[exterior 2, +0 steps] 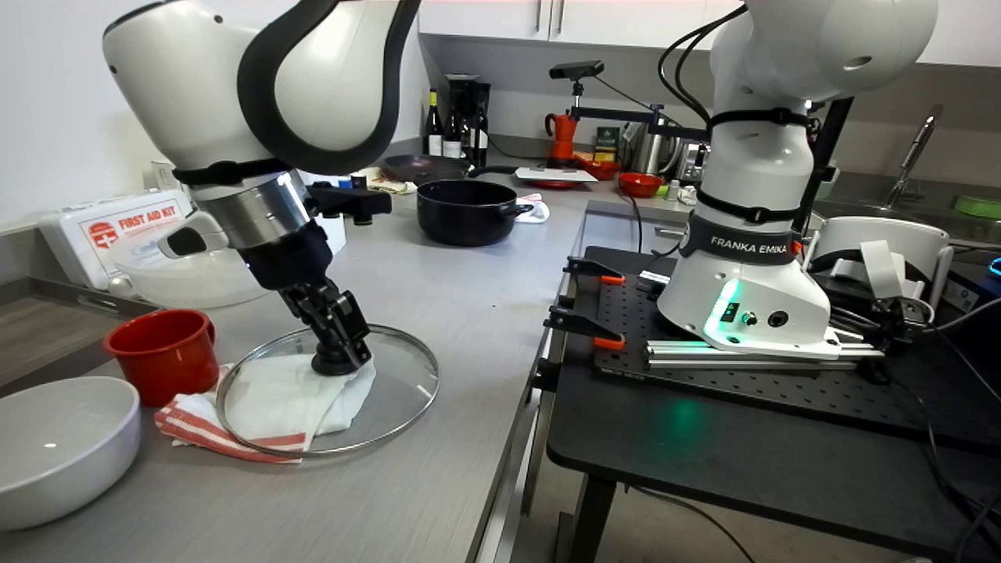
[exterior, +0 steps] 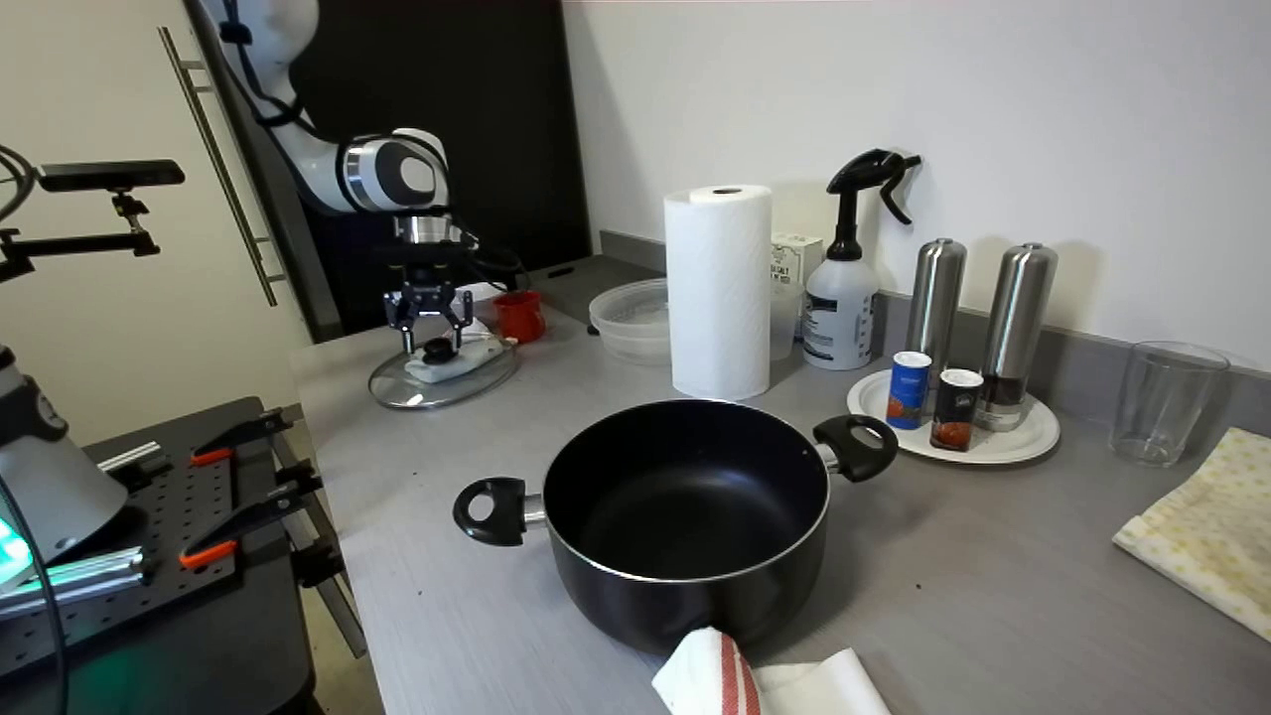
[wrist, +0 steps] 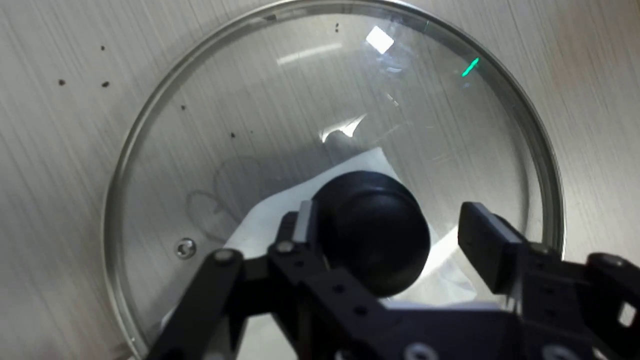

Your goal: Put the glass lid on the black pot.

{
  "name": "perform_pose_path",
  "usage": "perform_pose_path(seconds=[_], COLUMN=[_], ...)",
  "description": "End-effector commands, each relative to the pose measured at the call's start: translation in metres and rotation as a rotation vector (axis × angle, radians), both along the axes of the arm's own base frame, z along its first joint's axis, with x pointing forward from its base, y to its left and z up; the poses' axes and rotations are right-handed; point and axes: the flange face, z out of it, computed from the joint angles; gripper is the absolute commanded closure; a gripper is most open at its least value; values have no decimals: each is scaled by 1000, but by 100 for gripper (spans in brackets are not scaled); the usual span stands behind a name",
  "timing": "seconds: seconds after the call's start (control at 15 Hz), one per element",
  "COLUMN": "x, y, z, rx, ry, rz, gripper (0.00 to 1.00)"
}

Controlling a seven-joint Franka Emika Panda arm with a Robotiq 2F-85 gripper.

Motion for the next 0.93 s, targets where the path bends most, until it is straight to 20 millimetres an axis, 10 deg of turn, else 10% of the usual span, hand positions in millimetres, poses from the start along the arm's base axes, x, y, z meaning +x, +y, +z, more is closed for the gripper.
perform_pose_path(seconds=[0.0,0.2,0.87], x=[6,7,-24], y=[4,4,19], z=[-2,1,54], rx=[14,16,-8], ry=[-5,-12,-48], rz=[16,13,6], gripper=[57,74,74])
